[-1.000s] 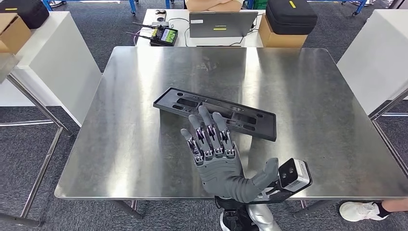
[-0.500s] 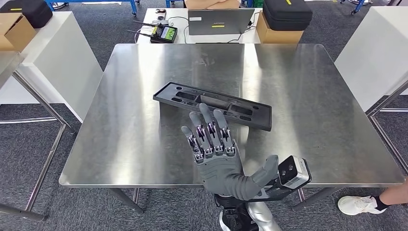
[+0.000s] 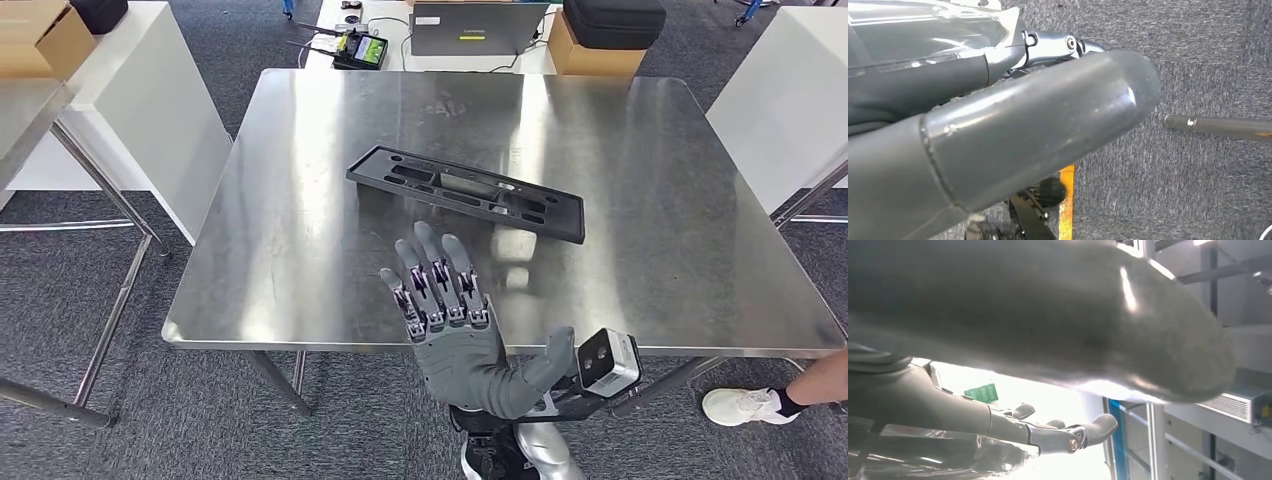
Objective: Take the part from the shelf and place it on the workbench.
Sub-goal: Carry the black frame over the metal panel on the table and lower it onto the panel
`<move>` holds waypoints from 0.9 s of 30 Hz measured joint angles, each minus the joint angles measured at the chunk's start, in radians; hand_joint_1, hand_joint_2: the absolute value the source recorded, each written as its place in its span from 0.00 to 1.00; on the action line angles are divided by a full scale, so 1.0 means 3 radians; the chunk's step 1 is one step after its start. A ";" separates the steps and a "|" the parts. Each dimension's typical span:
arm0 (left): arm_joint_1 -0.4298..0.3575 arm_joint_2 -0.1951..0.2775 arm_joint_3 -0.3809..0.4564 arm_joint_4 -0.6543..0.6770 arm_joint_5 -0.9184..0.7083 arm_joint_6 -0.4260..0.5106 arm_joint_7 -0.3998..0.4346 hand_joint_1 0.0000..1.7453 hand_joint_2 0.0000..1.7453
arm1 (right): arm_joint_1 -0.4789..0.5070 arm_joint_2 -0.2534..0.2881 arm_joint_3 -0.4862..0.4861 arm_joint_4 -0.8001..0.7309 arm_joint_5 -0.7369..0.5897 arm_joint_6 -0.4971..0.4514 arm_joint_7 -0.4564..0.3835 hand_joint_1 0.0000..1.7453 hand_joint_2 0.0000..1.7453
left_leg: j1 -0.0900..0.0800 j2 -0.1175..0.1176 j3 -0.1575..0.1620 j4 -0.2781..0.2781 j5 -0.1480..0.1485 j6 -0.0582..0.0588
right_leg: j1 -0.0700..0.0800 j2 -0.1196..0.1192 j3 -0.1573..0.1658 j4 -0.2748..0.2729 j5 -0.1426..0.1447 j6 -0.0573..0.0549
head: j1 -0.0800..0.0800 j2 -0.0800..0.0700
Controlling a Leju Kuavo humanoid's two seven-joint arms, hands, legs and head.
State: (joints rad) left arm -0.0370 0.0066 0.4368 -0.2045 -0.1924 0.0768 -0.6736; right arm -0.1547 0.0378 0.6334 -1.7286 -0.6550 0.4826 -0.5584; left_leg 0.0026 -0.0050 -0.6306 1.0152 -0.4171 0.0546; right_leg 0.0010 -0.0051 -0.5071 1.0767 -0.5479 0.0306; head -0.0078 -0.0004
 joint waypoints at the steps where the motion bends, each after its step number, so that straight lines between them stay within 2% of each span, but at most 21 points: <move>1: 0.0000 -0.0002 0.0000 0.0000 -0.0006 -0.0003 -0.0002 0.00 0.00 | 0.0000 0.0002 -0.0007 0.0000 0.0007 0.0000 -0.0002 0.00 0.00 | -0.0005 0.0001 -0.0013 0.0000 0.0027 -0.0017 | 0.0013 0.0000 0.0125 -0.0196 0.0018 -0.0011 | -0.0002 0.0000; 2: 0.0000 -0.0003 0.0000 0.0000 -0.0013 -0.0004 -0.0004 0.00 0.00 | 0.0000 0.0003 -0.0012 0.0000 0.0014 0.0000 -0.0004 0.00 0.00 | -0.0007 0.0003 -0.0021 -0.0001 0.0051 -0.0035 | 0.0026 0.0001 0.0185 -0.0314 0.0018 -0.0025 | -0.0002 0.0000; 3: 0.0000 -0.0004 -0.0001 0.0000 -0.0019 -0.0004 -0.0007 0.00 0.00 | 0.0003 0.0004 -0.0015 0.0000 0.0018 0.0000 -0.0004 0.00 0.00 | -0.0007 0.0005 -0.0026 -0.0004 0.0074 -0.0056 | 0.0038 0.0001 0.0190 -0.0358 0.0020 -0.0038 | -0.0003 0.0000; 5: 0.0001 -0.0002 -0.0001 0.0000 -0.0026 -0.0004 -0.0011 0.00 0.00 | 0.0006 0.0005 -0.0019 0.0001 0.0021 0.0000 -0.0005 0.00 0.00 | 0.0005 0.0006 -0.0045 0.0009 0.0077 -0.0096 | 0.0011 -0.0005 0.0141 -0.0366 0.0069 -0.0080 | -0.0003 0.0000; 6: 0.0002 -0.0001 0.0000 0.0000 -0.0028 -0.0004 -0.0011 0.00 0.00 | 0.0007 0.0008 -0.0020 0.0001 0.0022 0.0000 -0.0005 0.00 0.00 | 0.0014 0.0005 -0.0069 0.0063 0.0002 -0.0115 | -0.0005 -0.0010 0.0121 -0.0372 0.0100 -0.0114 | -0.0009 0.0000; 7: 0.0004 0.0000 0.0000 0.0000 -0.0028 -0.0004 -0.0011 0.00 0.00 | 0.0008 0.0010 -0.0021 0.0002 0.0022 0.0000 -0.0005 0.00 0.00 | 0.0022 0.0004 -0.0107 0.0178 -0.0132 -0.0133 | -0.0022 -0.0017 0.0095 -0.0378 0.0135 -0.0143 | -0.0016 0.0000; 9: 0.0005 0.0000 0.0000 0.0000 -0.0029 0.0007 -0.0011 0.00 0.00 | 0.0015 0.0013 -0.0022 0.0005 0.0022 -0.0008 -0.0005 0.00 0.00 | 0.0040 0.0005 -0.0201 0.0560 -0.0472 -0.0172 | -0.0017 -0.0028 0.0034 -0.0374 0.0194 -0.0177 | -0.0031 0.0000; 10: 0.0004 0.0000 0.0000 0.0000 -0.0029 0.0018 -0.0010 0.00 0.00 | 0.0020 0.0013 -0.0023 0.0009 0.0021 -0.0014 -0.0005 0.00 0.00 | 0.0049 0.0005 -0.0236 0.0758 -0.0574 -0.0191 | -0.0013 -0.0033 0.0003 -0.0370 0.0224 -0.0178 | -0.0034 0.0000; 11: 0.0004 0.0000 0.0000 0.0000 -0.0029 0.0033 -0.0008 0.00 0.00 | 0.0026 0.0013 -0.0024 0.0016 0.0021 -0.0022 -0.0005 0.00 0.00 | 0.0061 0.0006 -0.0237 0.0889 -0.0588 -0.0206 | -0.0011 -0.0037 -0.0032 -0.0361 0.0254 -0.0171 | -0.0034 0.0000; 12: 0.0003 0.0000 0.0000 0.0000 -0.0029 0.0048 -0.0005 0.00 0.00 | 0.0031 0.0013 -0.0026 0.0022 0.0020 -0.0027 -0.0005 0.00 0.00 | 0.0074 0.0006 -0.0195 0.0923 -0.0533 -0.0219 | -0.0011 -0.0039 -0.0068 -0.0348 0.0279 -0.0160 | -0.0035 0.0000; 13: 0.0003 0.0000 0.0000 0.0000 -0.0029 0.0059 -0.0003 0.00 0.00 | 0.0036 0.0013 -0.0029 0.0029 0.0020 -0.0029 -0.0005 0.00 0.00 | 0.0089 0.0008 -0.0087 0.0827 -0.0436 -0.0231 | -0.0016 -0.0040 -0.0110 -0.0326 0.0298 -0.0147 | -0.0035 0.0000; 14: 0.0002 -0.0001 0.0000 0.0000 -0.0029 0.0068 -0.0001 0.00 0.00 | 0.0038 0.0013 -0.0033 0.0035 0.0020 -0.0030 -0.0005 0.00 0.00 | 0.0105 0.0008 0.0068 0.0629 -0.0354 -0.0243 | -0.0020 -0.0041 -0.0150 -0.0297 0.0311 -0.0133 | -0.0036 0.0000; 16: -0.0005 -0.0003 0.0000 0.0000 -0.0030 0.0074 0.0000 0.00 0.00 | 0.0038 0.0013 -0.0040 0.0042 0.0020 -0.0031 -0.0005 0.00 0.00 | 0.0107 0.0002 0.0356 0.0207 -0.0331 -0.0253 | -0.0014 -0.0043 -0.0217 -0.0238 0.0329 -0.0102 | -0.0036 0.0000; 18: -0.0009 -0.0006 0.0000 0.0000 -0.0032 0.0077 0.0001 0.00 0.00 | 0.0038 0.0012 -0.0042 0.0045 0.0020 -0.0031 -0.0005 0.00 0.00 | 0.0080 -0.0005 0.0430 0.0044 -0.0375 -0.0229 | -0.0004 -0.0046 -0.0257 -0.0213 0.0362 -0.0052 | -0.0032 0.0000; 20: -0.0010 -0.0007 0.0000 0.0001 -0.0032 0.0080 0.0002 0.00 0.00 | 0.0041 0.0011 -0.0044 0.0049 0.0020 -0.0031 -0.0006 0.00 0.00 | 0.0067 0.0005 0.0381 0.0024 -0.0329 -0.0153 | -0.0007 -0.0044 -0.0288 -0.0203 0.0388 0.0006 | -0.0032 0.0000; 21: -0.0012 -0.0008 -0.0001 0.0002 -0.0032 0.0082 0.0002 0.00 0.00 | 0.0042 0.0010 -0.0046 0.0051 0.0020 -0.0031 -0.0006 0.00 0.00 | 0.0064 0.0012 0.0350 0.0015 -0.0294 -0.0105 | -0.0009 -0.0038 -0.0324 -0.0165 0.0349 0.0016 | -0.0028 0.0000; 22: -0.0016 -0.0009 -0.0001 0.0002 -0.0032 0.0084 0.0002 0.00 0.00 | 0.0044 0.0008 -0.0050 0.0052 0.0020 -0.0032 -0.0006 0.00 0.00 | 0.0063 0.0019 0.0312 0.0005 -0.0255 -0.0058 | -0.0010 -0.0031 -0.0376 -0.0071 0.0258 0.0007 | -0.0022 0.0000; 23: -0.0020 -0.0009 -0.0001 0.0003 -0.0032 0.0086 0.0002 0.00 0.00 | 0.0045 0.0006 -0.0056 0.0054 0.0020 -0.0031 -0.0006 0.00 0.00 | 0.0062 0.0024 0.0267 0.0002 -0.0217 -0.0025 | -0.0015 -0.0022 -0.0444 0.0095 0.0117 -0.0017 | -0.0016 0.0000; 25: -0.0021 -0.0009 0.0000 0.0003 -0.0035 0.0088 -0.0001 0.00 0.00 | 0.0052 0.0002 -0.0068 0.0062 0.0020 -0.0030 -0.0007 0.00 0.00 | 0.0051 0.0025 0.0167 0.0003 -0.0141 0.0001 | -0.0020 -0.0011 -0.0567 0.0523 -0.0139 -0.0046 | -0.0006 0.0000; 26: -0.0021 -0.0009 0.0000 0.0003 -0.0039 0.0087 -0.0005 0.00 0.00 | 0.0059 0.0000 -0.0078 0.0068 0.0020 -0.0029 -0.0009 0.00 0.00 | 0.0048 0.0026 0.0116 0.0004 -0.0103 0.0000 | -0.0023 -0.0008 -0.0585 0.0684 -0.0189 -0.0034 | -0.0006 0.0000; 27: -0.0021 -0.0009 0.0000 0.0003 -0.0045 0.0083 -0.0009 0.00 0.00 | 0.0066 -0.0002 -0.0087 0.0073 0.0020 -0.0028 -0.0011 0.00 0.00 | 0.0046 0.0026 0.0066 0.0006 -0.0065 -0.0005 | -0.0025 -0.0007 -0.0549 0.0737 -0.0170 -0.0006 | -0.0005 0.0000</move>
State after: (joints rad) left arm -0.0432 0.0038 0.4368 -0.2037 -0.2061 0.1017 -0.6764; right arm -0.1350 0.0371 0.6074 -1.7065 -0.6489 0.4741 -0.5615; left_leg 0.0164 0.0029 -0.6107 1.0169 -0.4366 0.0532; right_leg -0.0065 -0.0072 -0.6718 1.2978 -0.5989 0.0289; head -0.0094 -0.0004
